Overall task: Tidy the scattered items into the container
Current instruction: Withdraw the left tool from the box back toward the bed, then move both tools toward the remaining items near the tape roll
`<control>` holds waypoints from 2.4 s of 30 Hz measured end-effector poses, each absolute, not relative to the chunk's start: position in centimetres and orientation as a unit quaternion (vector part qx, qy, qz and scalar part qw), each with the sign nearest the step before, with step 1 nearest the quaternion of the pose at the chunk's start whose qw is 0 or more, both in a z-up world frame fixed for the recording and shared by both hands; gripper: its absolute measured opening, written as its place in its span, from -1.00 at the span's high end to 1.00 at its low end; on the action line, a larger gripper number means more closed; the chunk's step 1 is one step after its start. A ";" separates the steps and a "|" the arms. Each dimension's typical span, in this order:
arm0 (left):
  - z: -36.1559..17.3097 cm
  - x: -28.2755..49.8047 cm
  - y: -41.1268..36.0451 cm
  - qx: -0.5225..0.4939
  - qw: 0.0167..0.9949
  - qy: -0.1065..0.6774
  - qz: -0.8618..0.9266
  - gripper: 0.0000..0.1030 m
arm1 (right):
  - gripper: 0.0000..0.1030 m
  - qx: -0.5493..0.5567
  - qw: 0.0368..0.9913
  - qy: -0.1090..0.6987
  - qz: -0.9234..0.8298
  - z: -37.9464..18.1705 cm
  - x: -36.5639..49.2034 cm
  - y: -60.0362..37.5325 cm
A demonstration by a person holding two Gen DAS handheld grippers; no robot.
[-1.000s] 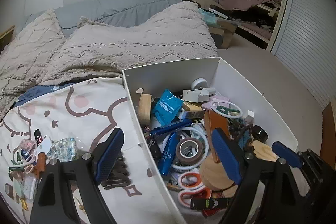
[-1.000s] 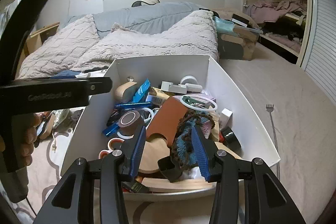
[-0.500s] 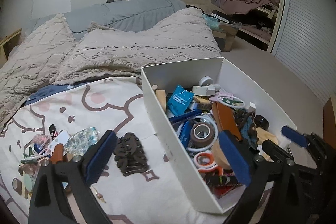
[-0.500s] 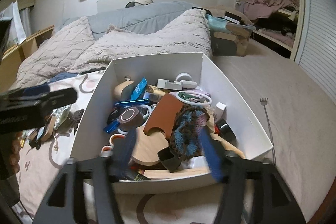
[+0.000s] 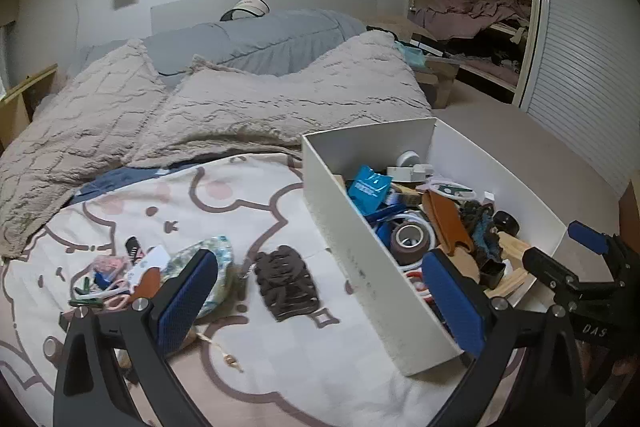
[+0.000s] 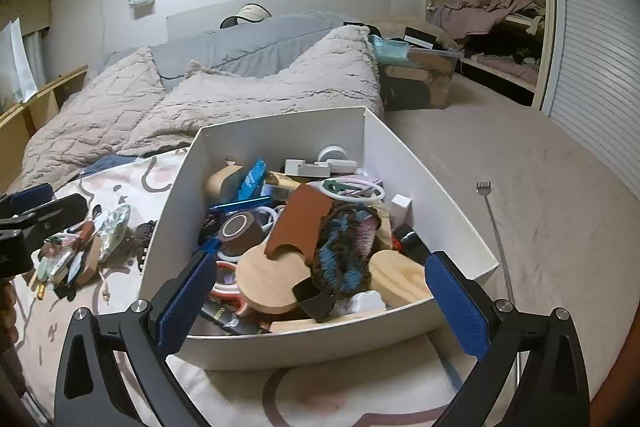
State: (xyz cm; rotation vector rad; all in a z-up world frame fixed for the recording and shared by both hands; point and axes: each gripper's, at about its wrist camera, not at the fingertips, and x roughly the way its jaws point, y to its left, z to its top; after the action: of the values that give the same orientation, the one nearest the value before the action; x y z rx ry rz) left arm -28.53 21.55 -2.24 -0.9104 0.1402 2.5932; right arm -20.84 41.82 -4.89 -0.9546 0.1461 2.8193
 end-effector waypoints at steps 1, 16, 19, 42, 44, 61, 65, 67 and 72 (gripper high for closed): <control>-2.2 -28.4 21.1 -0.322 0.192 0.050 0.926 -1.00 | -1.00 -0.320 0.078 0.049 0.943 -4.9 -20.8 41.7; -2.2 -27.6 12.9 -0.313 0.139 0.048 0.938 -1.00 | -1.00 -0.317 0.058 0.025 0.946 -4.5 -20.6 36.8; -2.2 -27.6 10.8 -0.310 0.124 0.045 0.941 -1.00 | -1.00 -0.314 0.046 0.024 0.948 -4.3 -20.8 35.5; -3.4 -26.7 -1.0 -0.283 0.041 0.044 0.957 -1.00 | -1.00 -0.299 -0.024 0.017 0.954 -3.7 -21.4 26.0; -3.6 -26.7 -1.9 -0.282 0.037 0.038 0.958 -1.00 | -1.00 -0.295 -0.027 0.012 0.955 -3.8 -21.5 25.2; -5.2 -27.7 -7.7 -0.288 -0.011 0.011 0.957 -1.00 | -1.00 -0.320 -0.068 -0.015 0.945 -6.4 -23.5 19.5; -6.4 -28.5 -9.0 -0.304 -0.025 0.007 0.952 -1.00 | -1.00 -0.324 -0.093 -0.026 0.941 -7.3 -23.9 17.5; -7.1 -28.9 -9.7 -0.312 -0.032 0.003 0.950 -1.00 | -1.00 -0.327 -0.102 -0.031 0.939 -7.6 -24.3 16.6; -8.8 -29.8 -11.9 -0.331 -0.052 -0.017 0.942 -0.99 | -1.00 -0.340 -0.131 -0.026 0.931 -8.4 -25.4 14.3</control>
State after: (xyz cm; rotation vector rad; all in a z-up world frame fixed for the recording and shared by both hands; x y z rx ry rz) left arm -29.84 -11.92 -8.78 -1.0768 -0.0568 3.0608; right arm -25.39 14.32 -8.39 -1.1688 -0.0908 3.1970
